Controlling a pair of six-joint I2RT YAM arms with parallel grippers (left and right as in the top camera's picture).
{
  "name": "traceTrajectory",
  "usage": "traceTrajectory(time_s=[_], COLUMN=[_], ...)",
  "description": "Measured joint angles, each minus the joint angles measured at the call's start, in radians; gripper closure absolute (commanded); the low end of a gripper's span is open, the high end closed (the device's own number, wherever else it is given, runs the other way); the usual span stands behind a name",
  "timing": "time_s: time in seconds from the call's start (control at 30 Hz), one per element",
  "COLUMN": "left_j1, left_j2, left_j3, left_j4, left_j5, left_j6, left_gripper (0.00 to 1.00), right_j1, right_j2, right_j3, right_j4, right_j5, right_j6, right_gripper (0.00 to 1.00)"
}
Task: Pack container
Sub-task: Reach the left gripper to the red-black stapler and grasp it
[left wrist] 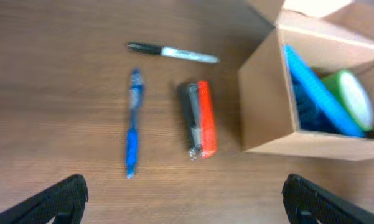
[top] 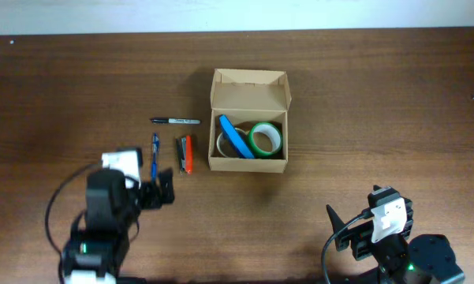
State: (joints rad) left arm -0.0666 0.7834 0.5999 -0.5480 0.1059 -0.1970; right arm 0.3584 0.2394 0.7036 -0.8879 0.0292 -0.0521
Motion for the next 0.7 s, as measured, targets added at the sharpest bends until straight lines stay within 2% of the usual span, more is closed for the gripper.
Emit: traceTrajectory(time_s=[0.13, 0.33, 0.7], left_j1=[0.0, 0.0, -0.005], left_j2=[0.267, 0.545, 0.874], left_j3=[0.143, 0.298, 0.682], left_j4=[0.01, -0.035, -0.304], left_j5=[0.078, 0.093, 0.087], left_j6=[0.0, 0.0, 0.05], left_gripper=[0.0, 0.0, 0.01], right_j1=[0.0, 0.0, 0.0], right_j2=[0.0, 0.0, 0.0], right_j3=[-0.001, -0.001, -0.001], right_j4=[0.0, 0.0, -0.001], right_j5=[0.0, 0.0, 0.0], right_j6=[0.0, -0.001, 0.0], right_gripper=[0.01, 0.01, 0.01])
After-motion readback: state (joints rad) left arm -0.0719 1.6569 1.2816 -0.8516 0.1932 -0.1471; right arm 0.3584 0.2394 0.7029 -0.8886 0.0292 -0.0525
